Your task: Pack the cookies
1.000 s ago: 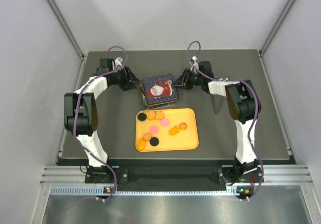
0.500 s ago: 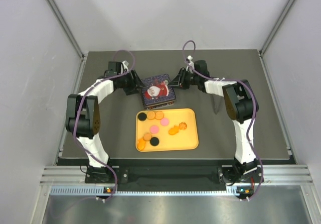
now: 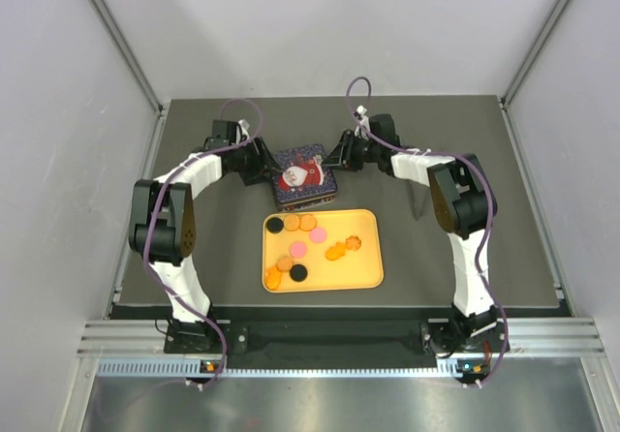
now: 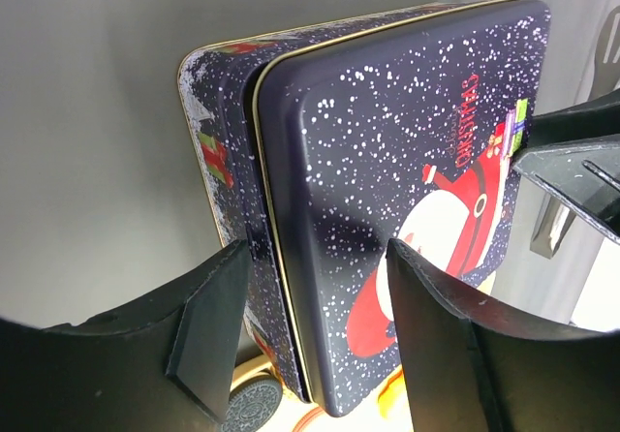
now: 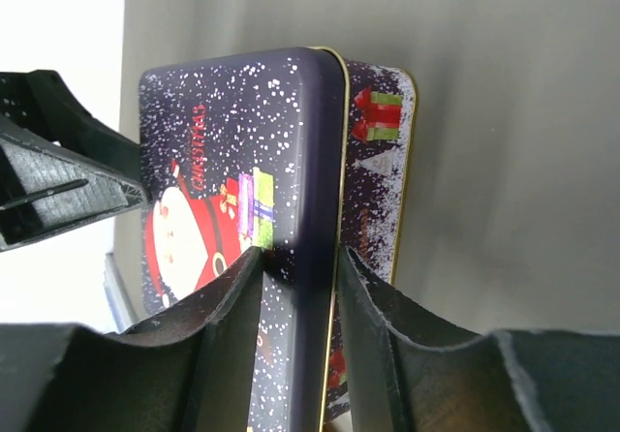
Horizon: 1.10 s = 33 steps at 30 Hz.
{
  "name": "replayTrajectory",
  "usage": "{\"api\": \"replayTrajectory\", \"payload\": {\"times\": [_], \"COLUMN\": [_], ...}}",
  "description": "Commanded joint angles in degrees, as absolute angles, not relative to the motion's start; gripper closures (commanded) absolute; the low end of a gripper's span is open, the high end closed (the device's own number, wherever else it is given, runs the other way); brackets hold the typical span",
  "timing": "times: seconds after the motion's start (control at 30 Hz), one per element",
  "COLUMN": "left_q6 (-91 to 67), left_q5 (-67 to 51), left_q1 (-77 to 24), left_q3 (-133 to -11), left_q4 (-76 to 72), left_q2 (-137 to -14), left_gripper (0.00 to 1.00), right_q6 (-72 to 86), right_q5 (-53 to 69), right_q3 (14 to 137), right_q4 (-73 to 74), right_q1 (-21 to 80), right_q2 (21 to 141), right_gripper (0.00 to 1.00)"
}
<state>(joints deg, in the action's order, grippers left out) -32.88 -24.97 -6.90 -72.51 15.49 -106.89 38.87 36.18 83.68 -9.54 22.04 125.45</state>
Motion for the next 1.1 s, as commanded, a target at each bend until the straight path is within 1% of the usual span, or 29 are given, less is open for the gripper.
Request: {"api": "replayTrajectory", "payload": {"times": [0.0,0.07,0.47,0.73,0.9,1.07], "left_q6": [-33.05,-33.22,-34.89,-36.12,-36.04,-36.39], "left_q5": [-24.61,-24.70,-26.28,-28.56,-28.83,-29.09], "left_q1": [-7.38,-7.47,-8.17,-8.26,-8.26,-8.26], "left_q3": [-72.51,-72.68,-72.42,-71.37,-71.37,-71.28], "left_q4": [13.45,13.53,10.99,8.26,8.17,8.09], "left_q2": [-107.93,-108.19,-108.81,-108.81,-108.63,-108.28], "left_gripper": [0.37,0.37,0.38,0.37,0.37,0.37], "right_q6": [34.90,33.75,30.94,30.76,30.67,29.89], "right_q5": [33.31,32.61,30.94,30.41,30.32,29.88], "right_q3": [86.22,86.83,87.89,87.36,87.45,87.54], "right_q4": [-6.86,-5.46,-2.20,-2.20,-2.11,-1.41], "right_q1": [23.82,24.08,25.40,26.02,26.10,26.45], "right_q2": [126.30,126.12,125.33,123.58,123.05,122.43], "right_gripper": [0.63,0.61,0.59,0.55,0.49,0.47]}}
